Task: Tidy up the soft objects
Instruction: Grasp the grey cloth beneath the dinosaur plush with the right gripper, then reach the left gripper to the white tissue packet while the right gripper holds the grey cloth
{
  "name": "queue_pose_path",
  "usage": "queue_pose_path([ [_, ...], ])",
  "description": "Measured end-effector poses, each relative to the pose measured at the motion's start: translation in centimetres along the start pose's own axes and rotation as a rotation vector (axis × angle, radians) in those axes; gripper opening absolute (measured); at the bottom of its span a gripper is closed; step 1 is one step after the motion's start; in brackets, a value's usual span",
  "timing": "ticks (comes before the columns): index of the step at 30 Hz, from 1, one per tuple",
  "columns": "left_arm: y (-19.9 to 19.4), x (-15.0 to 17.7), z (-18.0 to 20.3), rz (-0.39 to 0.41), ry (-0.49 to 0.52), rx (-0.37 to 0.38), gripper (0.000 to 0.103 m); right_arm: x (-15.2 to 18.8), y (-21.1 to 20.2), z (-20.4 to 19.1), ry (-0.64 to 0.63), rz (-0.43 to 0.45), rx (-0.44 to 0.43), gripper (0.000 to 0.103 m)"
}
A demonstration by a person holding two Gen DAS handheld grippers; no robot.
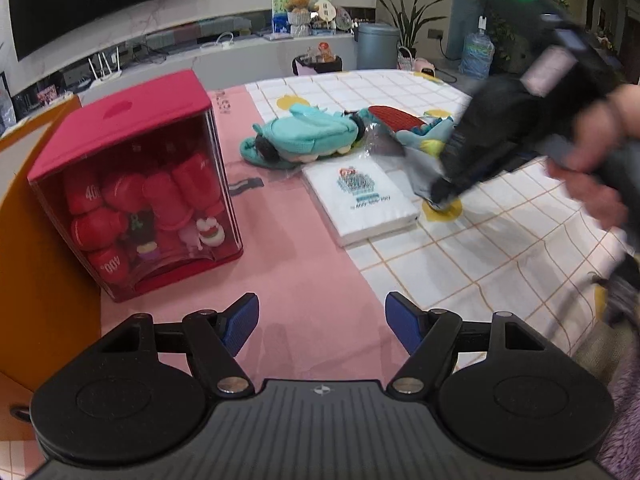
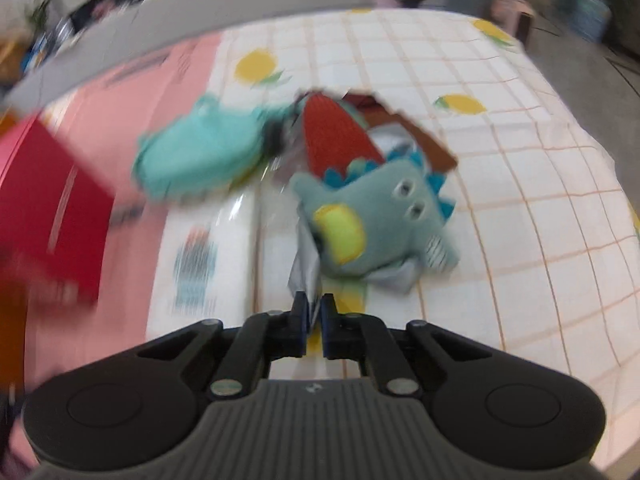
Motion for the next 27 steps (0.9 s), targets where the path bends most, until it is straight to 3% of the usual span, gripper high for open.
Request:
queue_pose_path([
  [5, 0.3, 0.3, -0.1, -0.019, -0.006, 0.006, 0.084, 2.4, -1.3, 0.8, -0.032, -0.051, 0.037, 0.005],
  [14, 2.1, -1.4, 1.0, 0.003, 0.012, 0.009, 0.085, 1.2, -0.5, 1.9, -0.008, -0.051, 0.033, 0.005],
  [19, 3.5, -2.4, 1.9, 0.027, 0.033, 0.084, 0.089, 0.9, -0.7, 2.4, -0.015, -0.043, 0.047, 0.005],
  [27, 5.5, -4.2, 2.4, 0.064, 0.043, 0.063, 0.092, 0.7, 0.0, 2.3, -0.044, -0.045, 0.023, 0.005],
])
Point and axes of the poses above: each gripper's, at about its wrist camera, not at the fingertips, and y roughly the way its jaws point, z to its right, x to its underside, the point moved 4 cm from there along y, roughly the way its jaws point, and after that the axes turned 2 degrees about y, right-handed, at the moved point
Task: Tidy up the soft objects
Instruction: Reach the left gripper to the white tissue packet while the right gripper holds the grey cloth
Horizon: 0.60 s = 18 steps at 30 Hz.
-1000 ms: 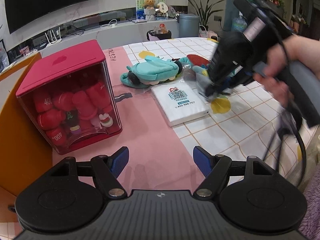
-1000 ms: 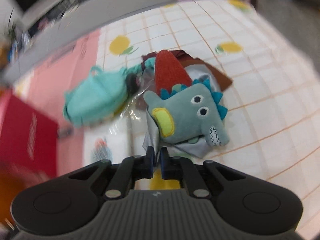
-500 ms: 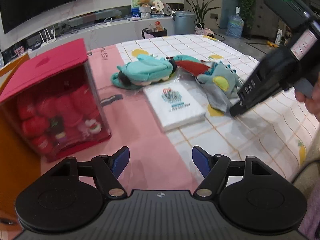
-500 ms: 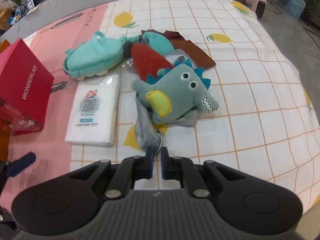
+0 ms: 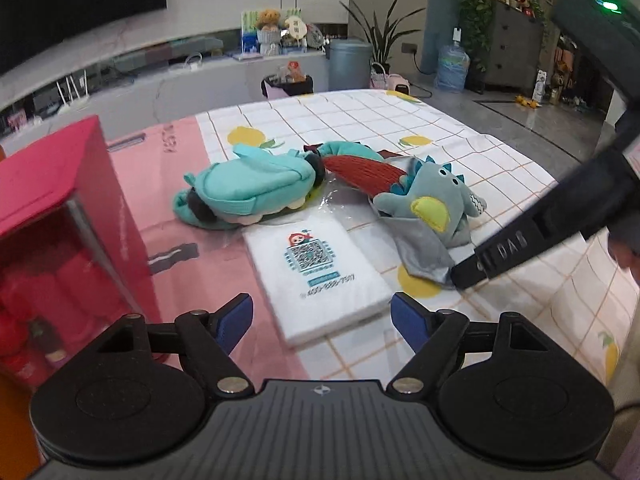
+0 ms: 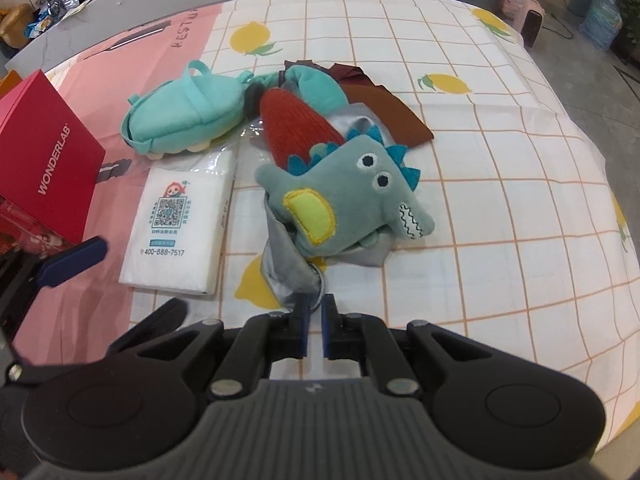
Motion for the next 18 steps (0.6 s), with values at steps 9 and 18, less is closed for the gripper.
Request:
queue_pose_path([
  [9, 3.1, -2.1, 1.4, -0.071, 0.035, -0.005, 0.094, 0.0, 0.0, 0.1, -0.003, 0.005, -0.018, 0.005],
  [18, 4.4, -2.2, 2.6, -0.072, 0.078, -0.022, 0.087, 0.0, -0.3, 0.7, 0.032, 0.016, -0.015, 0.006],
])
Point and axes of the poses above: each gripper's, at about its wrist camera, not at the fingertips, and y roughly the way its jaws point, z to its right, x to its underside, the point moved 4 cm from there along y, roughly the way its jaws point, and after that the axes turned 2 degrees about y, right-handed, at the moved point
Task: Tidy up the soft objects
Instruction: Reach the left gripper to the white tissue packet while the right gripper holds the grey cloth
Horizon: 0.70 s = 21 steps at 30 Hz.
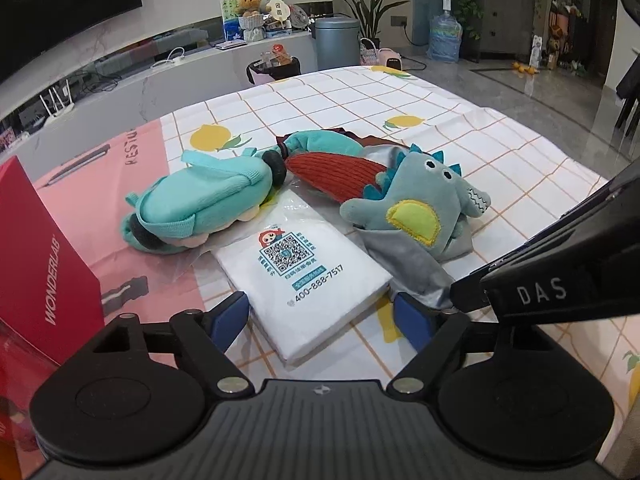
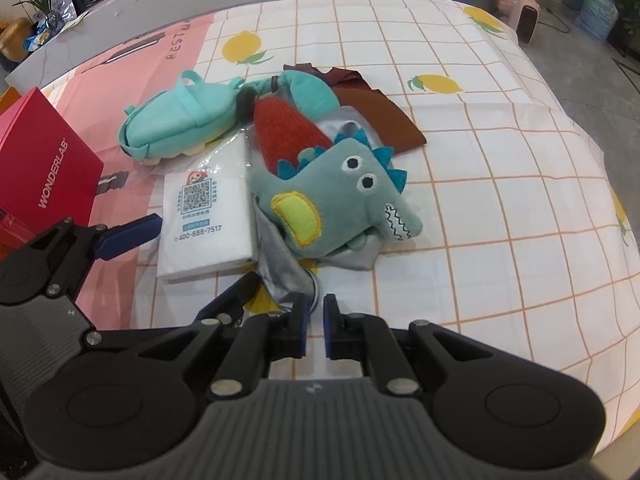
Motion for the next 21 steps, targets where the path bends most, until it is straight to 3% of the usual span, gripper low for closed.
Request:
queue_pose_path([
  [5, -0.5, 0.4, -0.6, 0.004, -0.045, 0.031, 0.059, 0.0, 0.2, 0.0, -0.006, -0.007, 0.006, 0.007],
  [7, -0.8, 0.6, -0.9, -0.003, -0.053, 0.049, 0.043, 0.0, 0.1, 0.0, -0.006, -0.006, 0.004, 0.007],
  [9, -1.3, 0.9, -1.0, -0.006, -0.040, 0.057, 0.035, 0.0, 0.1, 0.0, -0.005, -0.005, 0.002, 0.007],
  [11, -1.8, 1.2, -1.2, -0.012, -0.021, 0.060, 0.041, 0.1, 0.0, 0.0, -0.005, -0.005, 0.002, 0.007],
  [13, -2.4, 1.5, -1.5, -0.037, -0.026, 0.065, 0.085, 0.1, -0.1, 0.0, -0.004, -0.001, 0.003, 0.007],
  [15, -3.0, 1.3, -2.0, -0.059, -0.068, 0.093, 0.088, -0.1, -0.2, 0.1, 0.006, 0.006, 0.001, 0.007],
  [18, -4.4, 0.0, -2.5, -0.004, -0.133, 0.141, 0.091, -0.2, -0.3, 0.6, 0.035, 0.010, -0.006, 0.007],
  [21, -3.7, -1.7, -2.3, -0.065, -0.134, 0.145, 0.092, -0.3, -0.5, 1.6, 0.066, 0.016, 0.009, 0.007],
])
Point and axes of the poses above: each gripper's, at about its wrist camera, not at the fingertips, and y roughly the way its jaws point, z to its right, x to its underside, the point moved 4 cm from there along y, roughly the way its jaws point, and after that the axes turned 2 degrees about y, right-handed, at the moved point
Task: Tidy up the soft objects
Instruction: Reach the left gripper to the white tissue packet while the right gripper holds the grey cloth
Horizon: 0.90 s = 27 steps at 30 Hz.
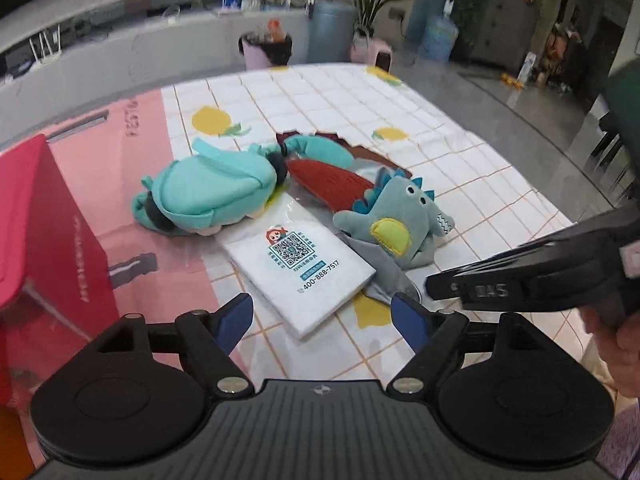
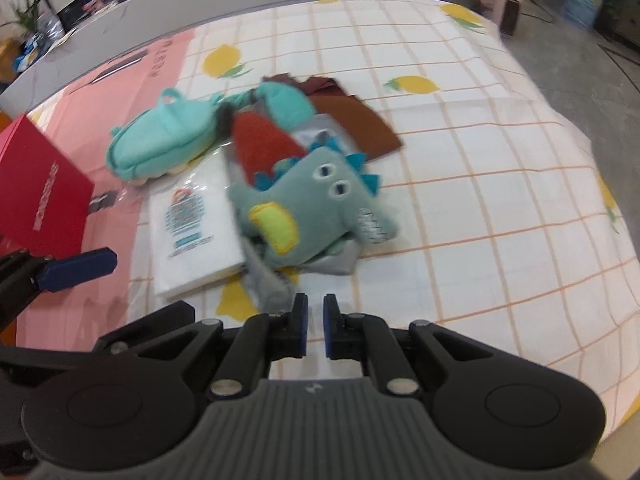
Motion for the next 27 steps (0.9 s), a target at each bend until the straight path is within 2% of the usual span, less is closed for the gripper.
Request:
queue_pose_path([
  [3, 1.1, -0.7, -0.1, -0.040, -0.035, -0.003, 0.092, 0.3, 0.0, 0.5, 0.004, -0.012, -0.007, 0.007],
  [6, 1.1, -1.0, -1.4, -0.053, -0.118, 0.044, 0.092, 0.3, 0.0, 0.7, 0.000, -0.015, -0.005, 0.007],
  [10, 2.3, -1.4, -3.3, -0.102, -0.282, -0.003, 0.091, 0.0, -0.2, 0.4, 0.000, -0.004, -0.056, 0.008],
  [11, 2.8, -1.6, -3.7, -0.129, -0.326, -0.017, 0.091, 0.0, -0.2, 0.2, -0.009, -0.001, -0.063, 0.011],
  [12, 3.4, -1.9, -4.0, -0.143, -0.365, -0.018, 0.091, 0.1, -0.2, 0.0, -0.025, 0.000, -0.065, 0.023],
  [13, 4.0, -2.3, -4.2, -0.148, -0.394, -0.013, 0.091, 0.2, -0.3, -0.2, -0.039, 0.006, -0.062, 0.029],
  [15, 4.9, -2.9, -4.3, -0.156, -0.432, -0.007, 0.091, 0.2, -0.6, -0.3, -0.040, 0.015, -0.068, 0.030],
  [17, 5.9, -3.6, -4.1, -0.168, -0.439, -0.010, 0.091, 0.1, -0.7, -0.1, -0.030, 0.017, -0.078, 0.030],
  [27, 8.3, -5.6, -3.7, -0.207, -0.412, -0.206, 0.091, 0.4, -0.4, -0.4, -0.035, 0.007, -0.085, 0.030],
])
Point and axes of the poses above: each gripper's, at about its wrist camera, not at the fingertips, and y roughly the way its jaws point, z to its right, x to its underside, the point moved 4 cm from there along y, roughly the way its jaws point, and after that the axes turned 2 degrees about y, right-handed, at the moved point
